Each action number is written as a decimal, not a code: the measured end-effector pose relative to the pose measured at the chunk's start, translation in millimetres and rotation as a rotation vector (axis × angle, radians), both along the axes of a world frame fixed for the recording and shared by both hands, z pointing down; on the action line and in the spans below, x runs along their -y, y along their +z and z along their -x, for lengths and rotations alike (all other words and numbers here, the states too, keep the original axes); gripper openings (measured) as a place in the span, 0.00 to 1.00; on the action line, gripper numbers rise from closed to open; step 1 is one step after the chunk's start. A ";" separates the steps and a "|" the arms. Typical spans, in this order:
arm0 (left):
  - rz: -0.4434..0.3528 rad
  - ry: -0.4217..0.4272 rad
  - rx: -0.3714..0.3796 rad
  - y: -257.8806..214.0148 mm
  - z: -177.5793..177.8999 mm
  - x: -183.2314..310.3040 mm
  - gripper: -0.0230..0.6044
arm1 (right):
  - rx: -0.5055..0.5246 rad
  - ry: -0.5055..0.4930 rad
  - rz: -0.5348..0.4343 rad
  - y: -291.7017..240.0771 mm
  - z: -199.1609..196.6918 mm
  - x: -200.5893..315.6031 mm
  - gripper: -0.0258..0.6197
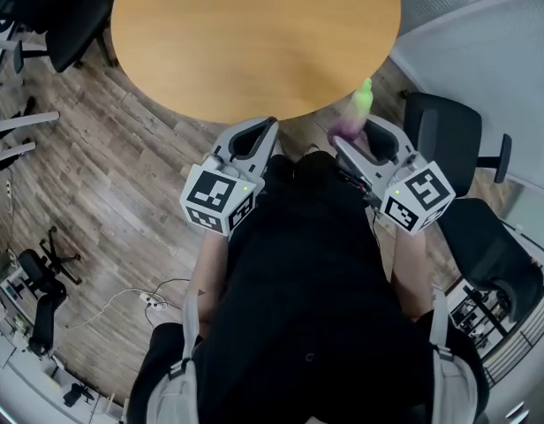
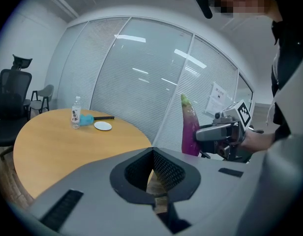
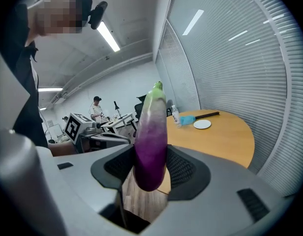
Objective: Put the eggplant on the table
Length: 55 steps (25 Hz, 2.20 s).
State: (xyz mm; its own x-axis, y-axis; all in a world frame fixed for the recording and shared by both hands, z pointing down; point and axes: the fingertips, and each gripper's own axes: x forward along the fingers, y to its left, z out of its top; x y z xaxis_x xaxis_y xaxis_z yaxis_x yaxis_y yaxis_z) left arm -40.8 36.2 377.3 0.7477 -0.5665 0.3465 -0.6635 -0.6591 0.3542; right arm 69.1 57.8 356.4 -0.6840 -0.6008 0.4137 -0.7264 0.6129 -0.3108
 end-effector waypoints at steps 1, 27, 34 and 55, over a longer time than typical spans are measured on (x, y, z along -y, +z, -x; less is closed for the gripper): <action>0.002 0.003 0.002 1.6 1.4 4.3 0.05 | -0.011 0.003 -0.002 1.5 0.0 3.2 0.37; 0.027 -0.081 0.037 -5.3 -67.0 137.3 0.05 | -0.009 -0.112 -0.056 -6.1 -75.4 167.6 0.37; 0.028 -0.103 0.062 0.1 -103.9 177.0 0.05 | -0.126 -0.201 -0.129 6.4 -99.9 230.7 0.37; 0.083 -0.275 0.079 -17.2 -111.0 255.9 0.05 | -0.670 -0.592 -0.467 53.3 -36.6 433.7 0.37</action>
